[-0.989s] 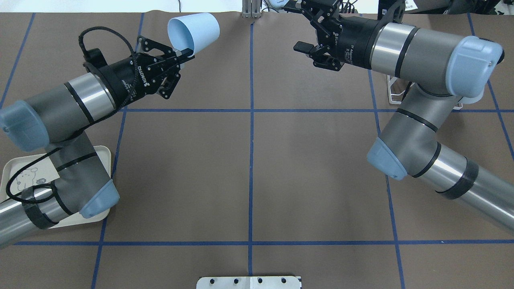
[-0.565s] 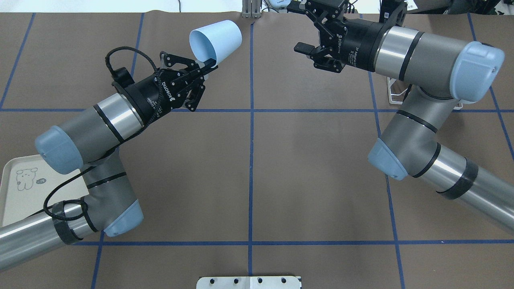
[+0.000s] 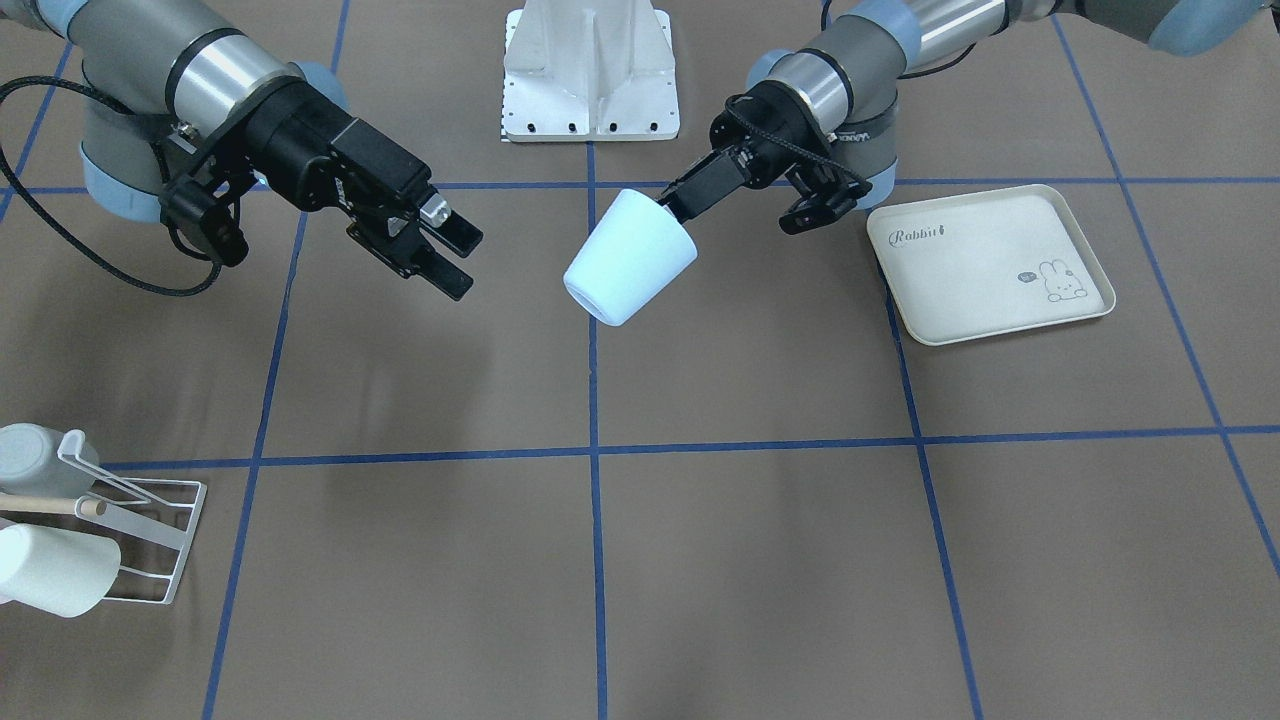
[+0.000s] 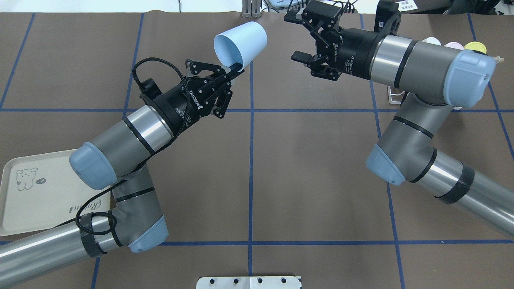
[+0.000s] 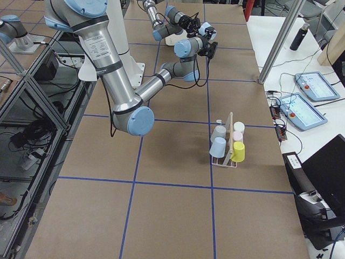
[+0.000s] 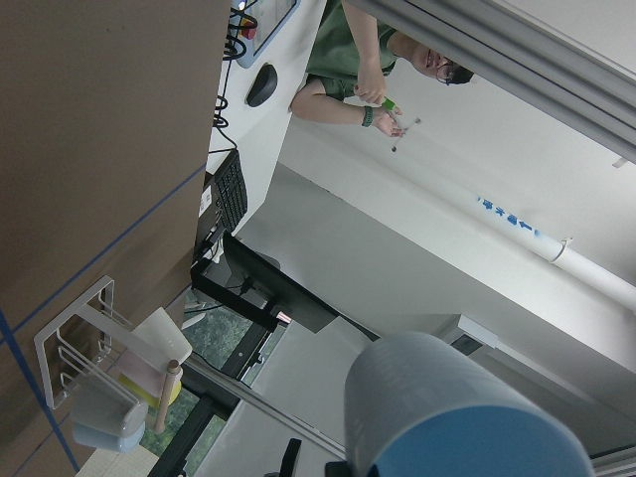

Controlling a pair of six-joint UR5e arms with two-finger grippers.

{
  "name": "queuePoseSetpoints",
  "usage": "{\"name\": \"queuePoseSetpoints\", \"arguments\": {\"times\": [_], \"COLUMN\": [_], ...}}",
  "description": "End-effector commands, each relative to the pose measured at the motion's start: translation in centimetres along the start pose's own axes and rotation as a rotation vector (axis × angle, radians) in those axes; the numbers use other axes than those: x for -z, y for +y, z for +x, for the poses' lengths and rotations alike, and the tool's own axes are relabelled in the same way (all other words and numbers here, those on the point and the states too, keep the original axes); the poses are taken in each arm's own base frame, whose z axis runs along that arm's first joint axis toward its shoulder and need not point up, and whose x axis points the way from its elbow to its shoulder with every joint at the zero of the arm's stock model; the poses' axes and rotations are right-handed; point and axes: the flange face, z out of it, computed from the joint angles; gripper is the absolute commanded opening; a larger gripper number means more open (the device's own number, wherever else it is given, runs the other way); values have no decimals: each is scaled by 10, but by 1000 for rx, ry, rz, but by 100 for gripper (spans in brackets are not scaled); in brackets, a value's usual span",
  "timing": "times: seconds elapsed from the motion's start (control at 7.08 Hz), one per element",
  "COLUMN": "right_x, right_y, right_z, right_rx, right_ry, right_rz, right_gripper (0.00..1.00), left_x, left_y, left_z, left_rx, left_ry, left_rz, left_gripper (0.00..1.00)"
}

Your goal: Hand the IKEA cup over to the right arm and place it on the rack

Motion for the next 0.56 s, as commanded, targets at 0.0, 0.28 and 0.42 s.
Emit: {"name": "queuePoseSetpoints", "arguments": {"times": [0.0,0.28,0.42], "right_x": [-3,-6,-8], "right_y": [6,7,6], "right_z": [4,8,9], "right_rx": [-5,-6,-5], "right_ry": [6,14,17], "right_rz": [-11,-11,-10], "right_gripper": [100,100,100], "left_x": [-23,-29,-32], "left_y": [9,19,25], "left_z": [-10,-19,-20], "left_rx": [8,20,24], "left_ry": [16,20,20], "left_rz": [10,11,6], "left_gripper": [0,0,0]}}
